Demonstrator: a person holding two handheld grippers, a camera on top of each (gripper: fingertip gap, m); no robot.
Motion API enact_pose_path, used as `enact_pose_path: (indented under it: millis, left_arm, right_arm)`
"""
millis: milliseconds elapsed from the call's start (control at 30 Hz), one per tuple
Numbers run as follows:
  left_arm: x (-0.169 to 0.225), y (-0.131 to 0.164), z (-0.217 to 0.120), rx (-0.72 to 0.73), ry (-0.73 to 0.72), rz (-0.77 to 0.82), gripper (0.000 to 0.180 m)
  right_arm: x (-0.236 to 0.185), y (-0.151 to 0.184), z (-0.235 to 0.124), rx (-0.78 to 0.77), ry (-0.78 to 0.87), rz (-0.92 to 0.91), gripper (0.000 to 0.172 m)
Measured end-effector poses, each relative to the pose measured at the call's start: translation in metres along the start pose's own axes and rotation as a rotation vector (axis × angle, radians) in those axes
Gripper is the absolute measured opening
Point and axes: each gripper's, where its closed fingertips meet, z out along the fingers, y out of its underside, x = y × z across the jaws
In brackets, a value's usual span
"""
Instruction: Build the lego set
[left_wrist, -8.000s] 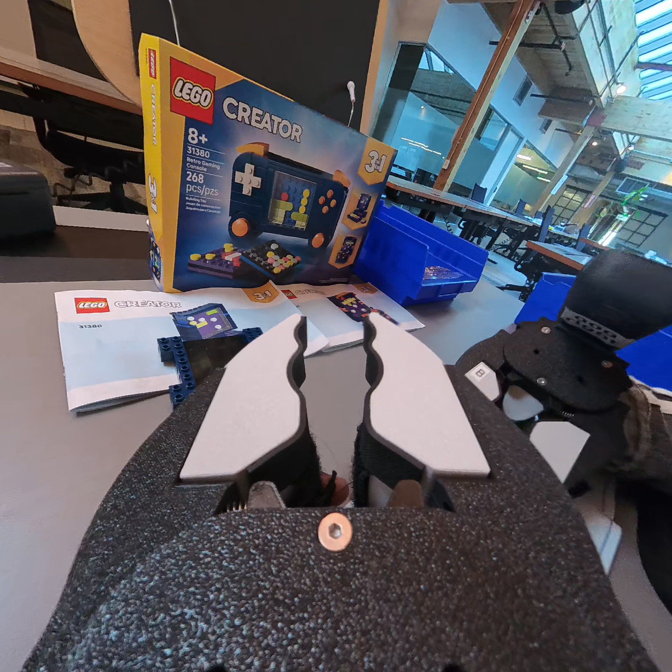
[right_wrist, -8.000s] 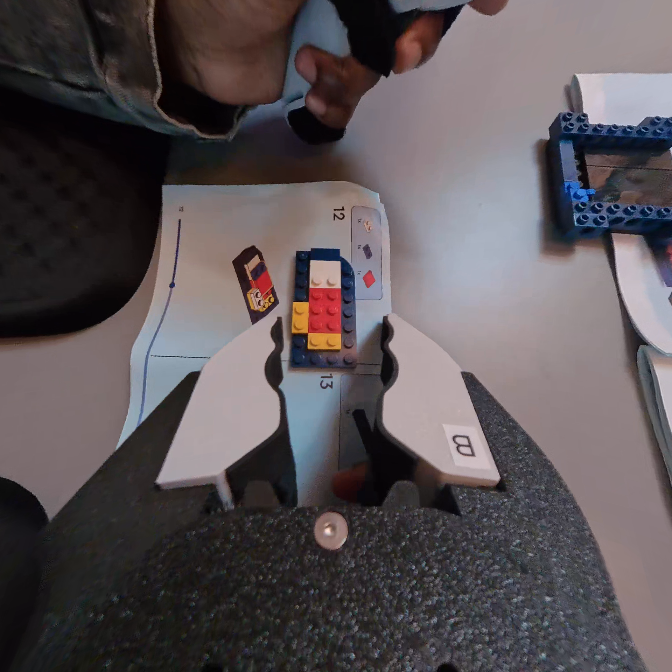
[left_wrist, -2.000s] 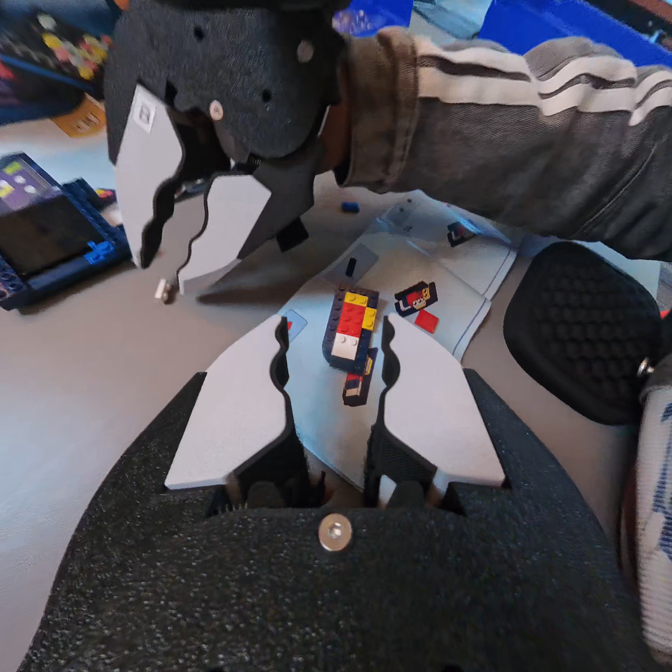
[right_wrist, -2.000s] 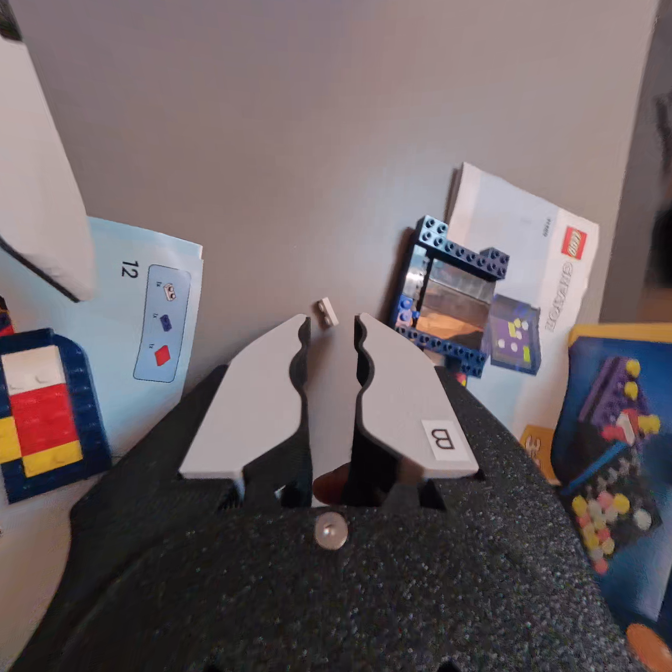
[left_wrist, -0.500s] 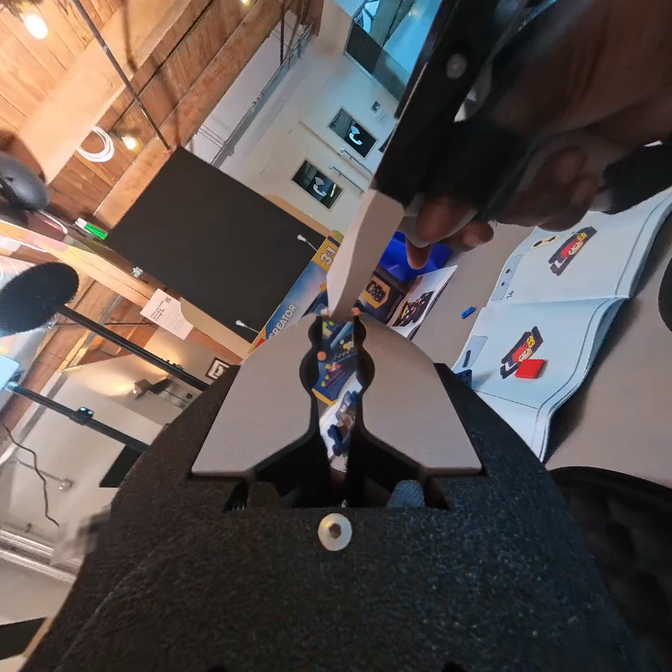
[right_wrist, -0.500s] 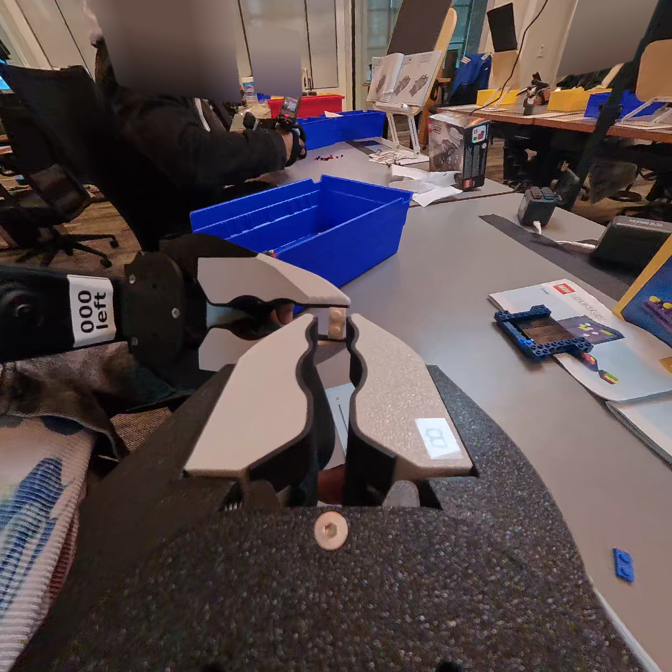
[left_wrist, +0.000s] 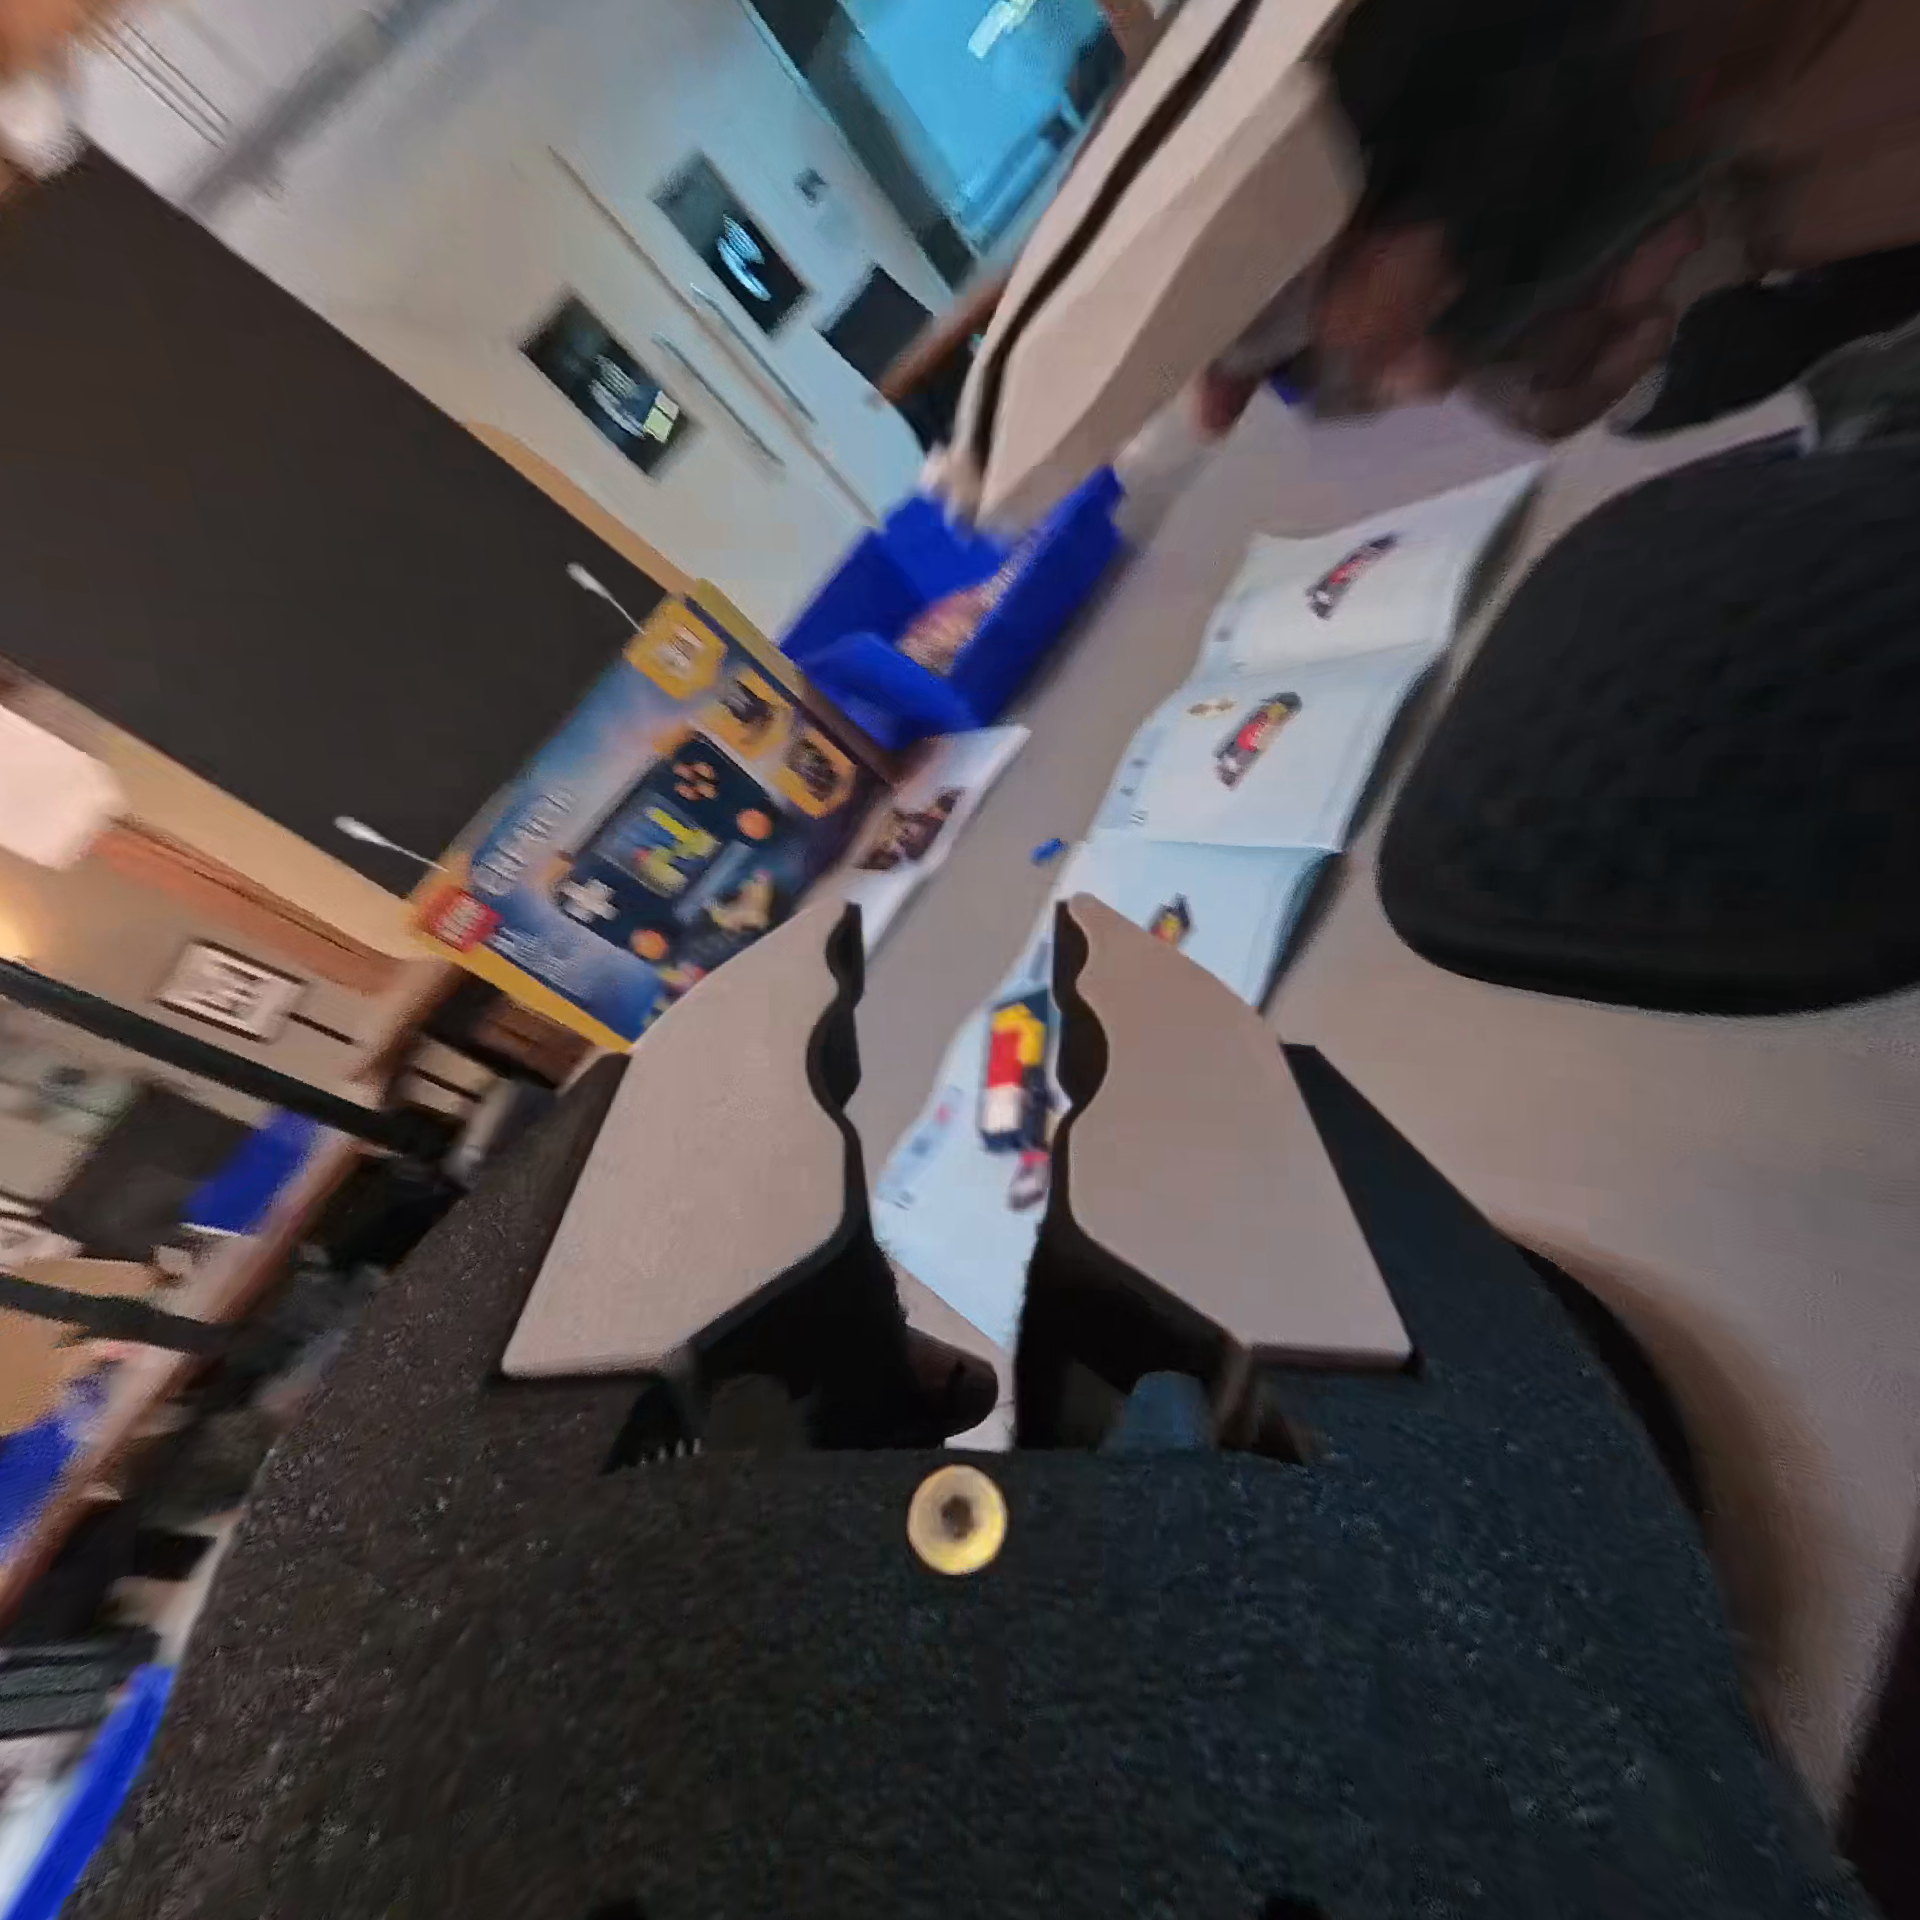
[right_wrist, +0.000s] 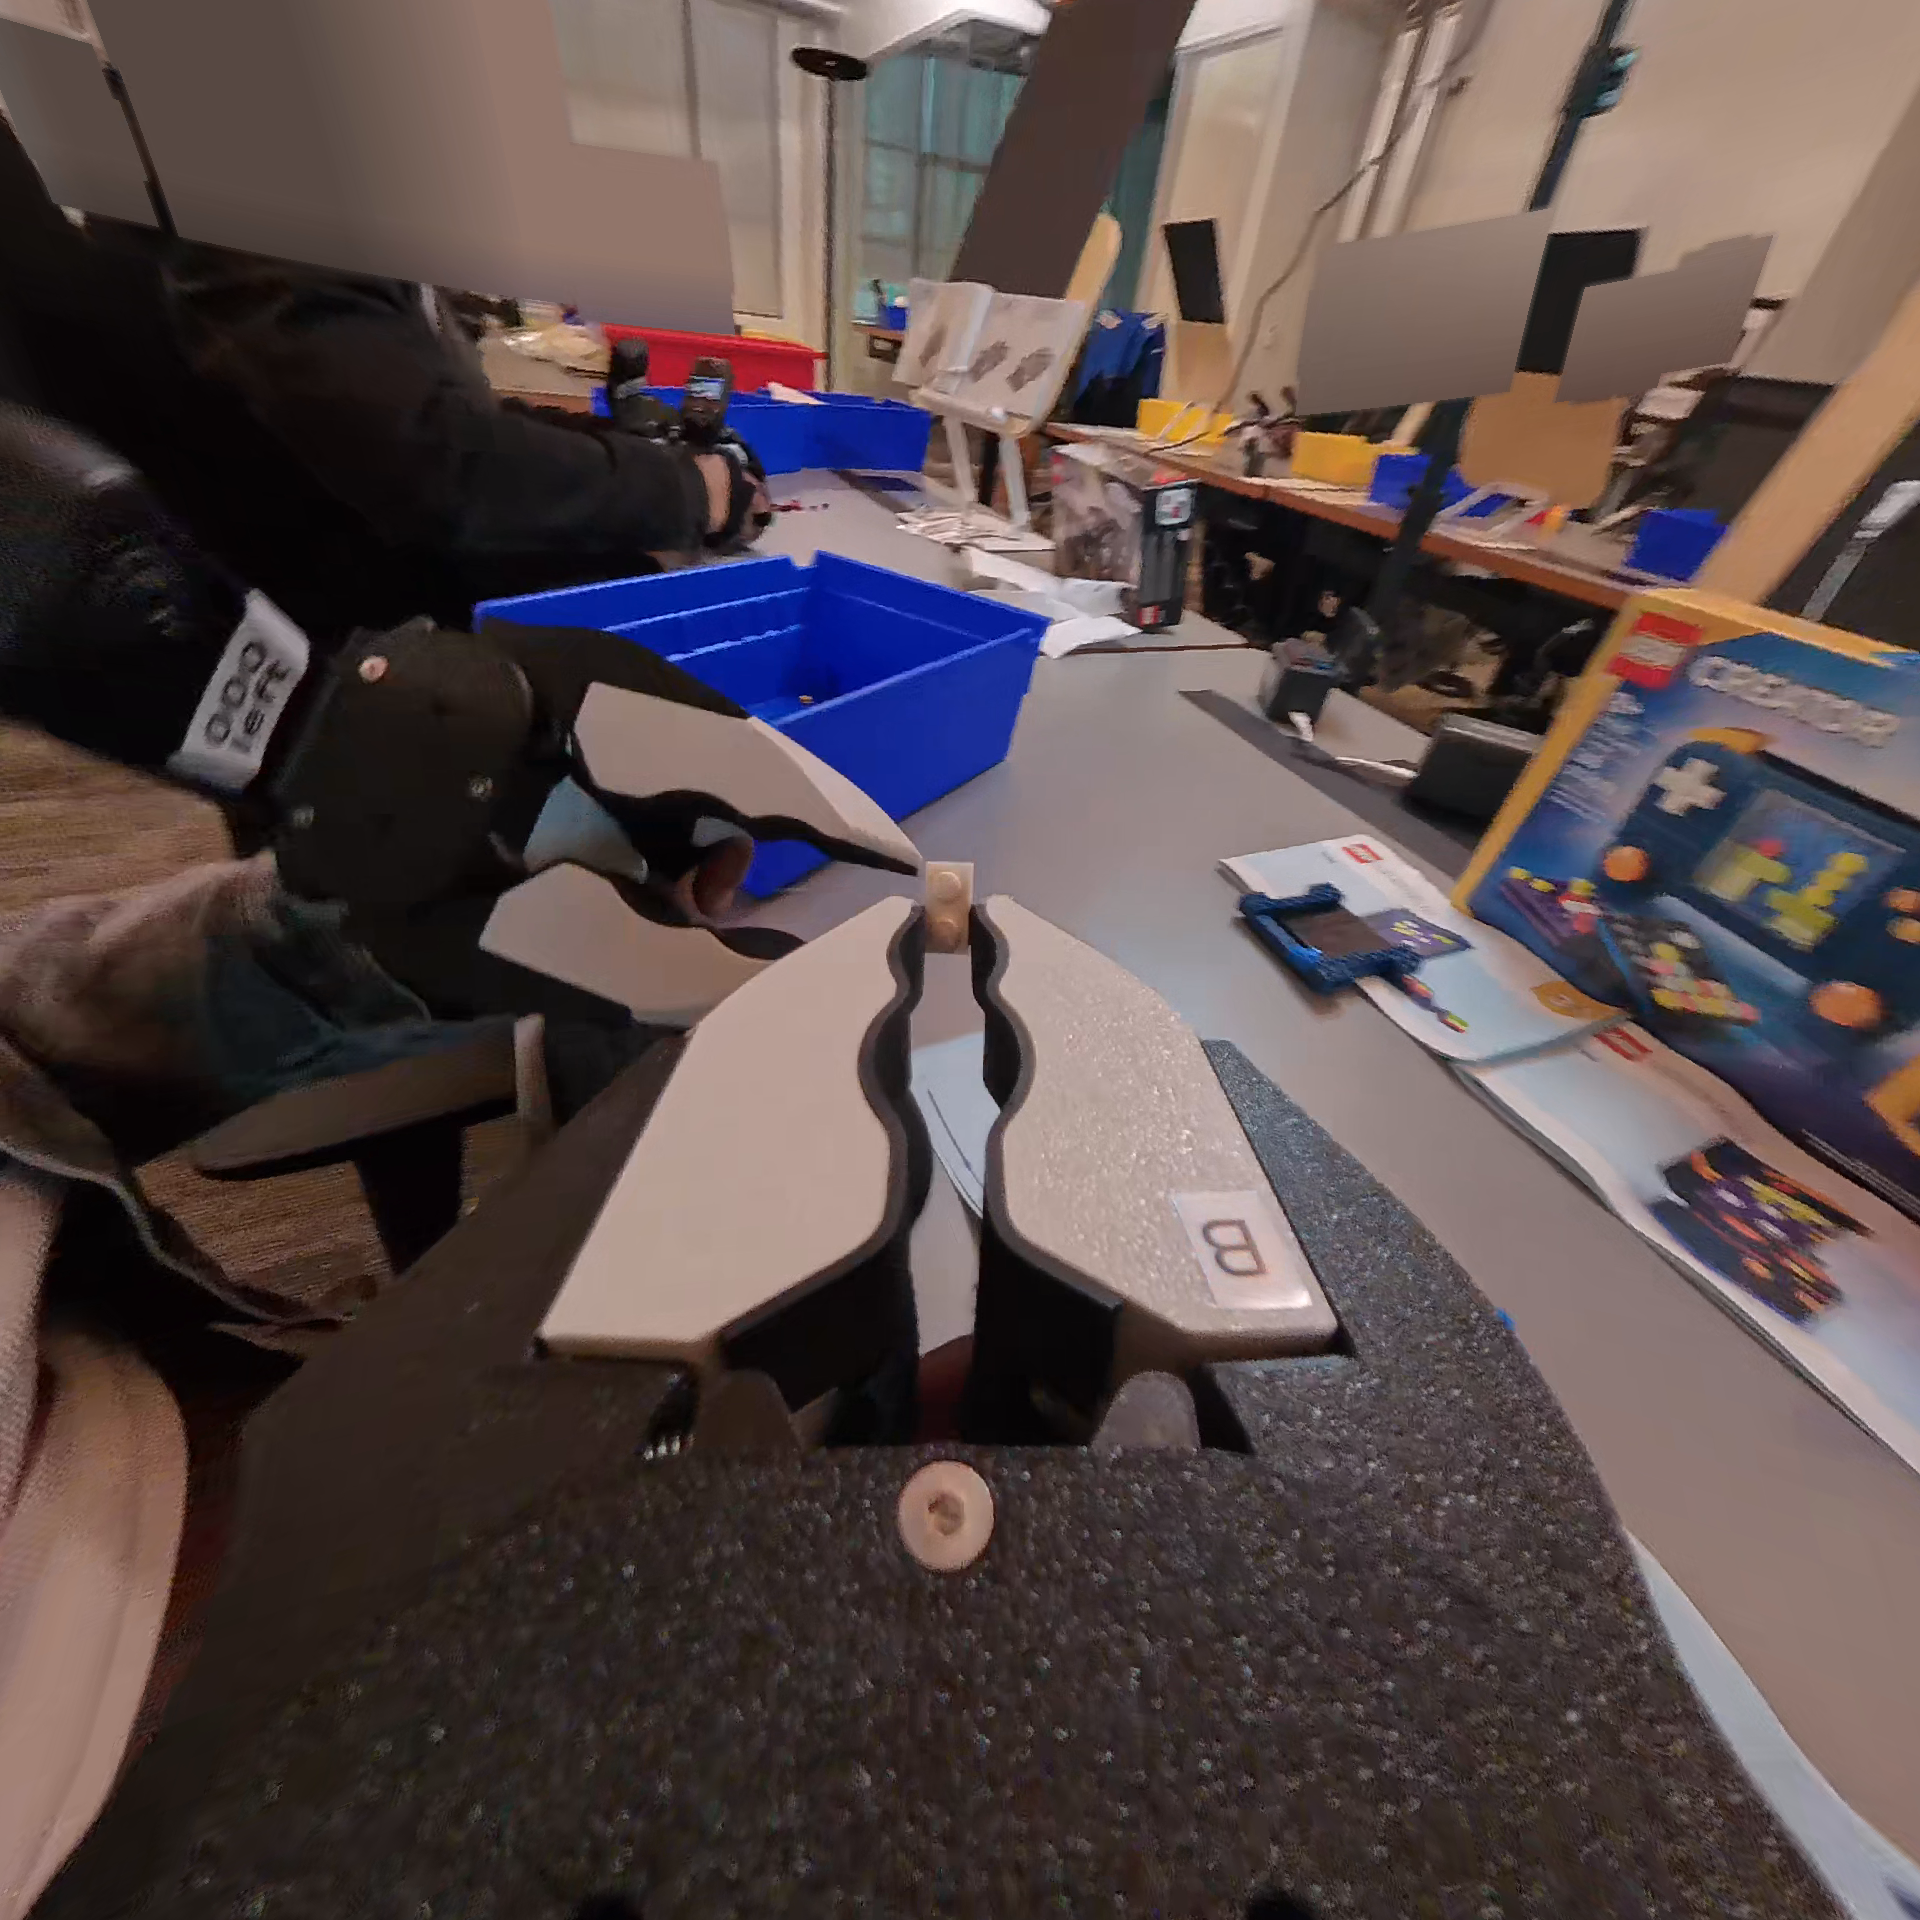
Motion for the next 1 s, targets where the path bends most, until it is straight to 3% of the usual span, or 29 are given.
enact_pose_path:
  millis: [267, 467, 633, 700, 867, 1000]
  left_arm:
    - [0.004, 0.075, 0.032, -0.308, 0.355, -0.333, 0.054]
    - [0.008, 0.114, 0.09, -0.476, 0.48, -0.425, 0.06]
    - [0.033, 0.132, 0.106, -0.622, 0.677, -0.576, 0.056]
    - [0.033, 0.13, 0.106, -0.608, 0.707, -0.562, 0.033]
    - [0.028, 0.093, 0.117, -0.478, 0.649, -0.632, 0.032]
    - [0.051, 0.067, 0.148, -0.45, 0.696, -0.637, 0.032]
  right_arm:
    - [0.029, 0.026, -0.08, 0.012, 0.181, 0.071, 0.008]
    - [0.051, 0.033, -0.107, 0.02, 0.282, 0.105, 0.008]
    - [0.056, 0.043, -0.126, 0.006, 0.377, 0.117, 0.008]
    - [0.057, 0.047, -0.133, 0.009, 0.405, 0.13, 0.008]
    - [0.062, 0.057, -0.141, -0.005, 0.442, 0.155, 0.008]
    - [0.065, 0.068, -0.136, -0.02, 0.42, 0.183, 0.008]
